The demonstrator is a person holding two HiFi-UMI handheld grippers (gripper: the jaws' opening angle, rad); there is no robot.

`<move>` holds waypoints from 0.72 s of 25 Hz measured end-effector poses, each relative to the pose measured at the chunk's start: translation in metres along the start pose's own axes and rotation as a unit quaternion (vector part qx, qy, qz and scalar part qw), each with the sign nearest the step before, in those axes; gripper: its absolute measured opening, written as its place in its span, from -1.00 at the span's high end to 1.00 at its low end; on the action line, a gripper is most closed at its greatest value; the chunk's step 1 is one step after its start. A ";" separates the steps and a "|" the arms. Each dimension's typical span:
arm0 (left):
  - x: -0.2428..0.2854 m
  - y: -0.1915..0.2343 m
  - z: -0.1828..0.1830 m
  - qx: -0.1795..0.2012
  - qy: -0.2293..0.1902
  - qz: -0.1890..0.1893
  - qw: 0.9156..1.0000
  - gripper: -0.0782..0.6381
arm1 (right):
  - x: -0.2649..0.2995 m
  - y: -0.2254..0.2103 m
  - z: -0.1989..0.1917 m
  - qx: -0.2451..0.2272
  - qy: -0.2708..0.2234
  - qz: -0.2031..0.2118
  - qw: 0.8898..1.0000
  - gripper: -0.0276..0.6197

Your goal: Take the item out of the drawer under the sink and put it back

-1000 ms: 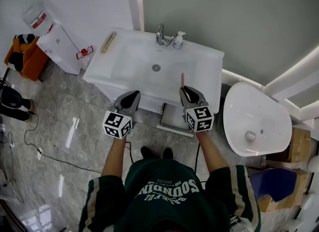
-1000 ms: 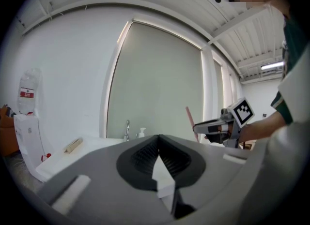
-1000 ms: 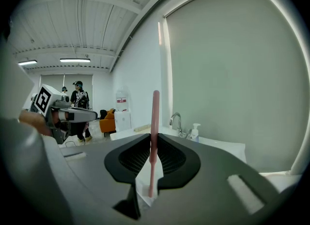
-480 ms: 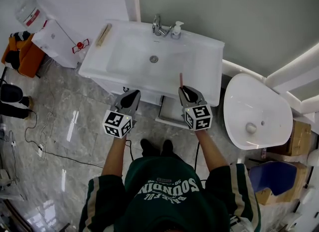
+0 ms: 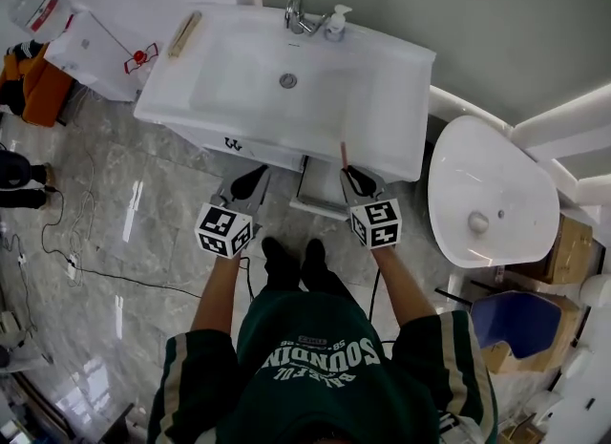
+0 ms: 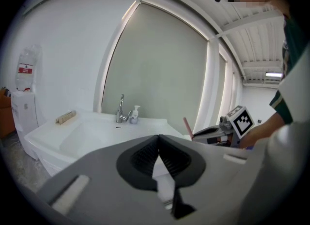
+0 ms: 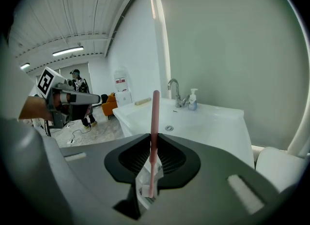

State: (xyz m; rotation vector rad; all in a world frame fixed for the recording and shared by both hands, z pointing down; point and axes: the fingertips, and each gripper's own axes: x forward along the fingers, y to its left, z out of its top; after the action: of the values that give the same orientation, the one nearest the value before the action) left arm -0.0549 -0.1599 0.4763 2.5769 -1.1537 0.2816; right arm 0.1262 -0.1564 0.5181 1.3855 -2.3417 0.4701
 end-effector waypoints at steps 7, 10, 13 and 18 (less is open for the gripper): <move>0.007 -0.002 -0.051 -0.031 0.036 0.007 0.999 0.64 | 0.011 0.008 -0.078 -0.005 0.072 0.032 0.997 0.76; 0.009 -0.001 -0.070 -0.040 0.049 0.011 0.998 0.64 | 0.016 0.014 -0.110 -0.008 0.101 0.049 0.994 0.76; 0.010 0.003 -0.082 -0.042 0.056 0.017 0.997 0.64 | 0.027 0.018 -0.135 -0.013 0.127 0.060 0.990 0.76; 0.008 0.005 -0.102 -0.054 0.066 0.024 0.996 0.64 | 0.051 0.016 -0.170 -0.019 0.165 0.065 0.984 0.76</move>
State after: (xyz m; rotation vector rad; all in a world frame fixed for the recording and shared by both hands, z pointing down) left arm -0.0587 -0.1330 0.5748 2.4004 -1.1517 0.3833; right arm 0.1150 -0.1086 0.6892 1.0479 -2.1621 0.6365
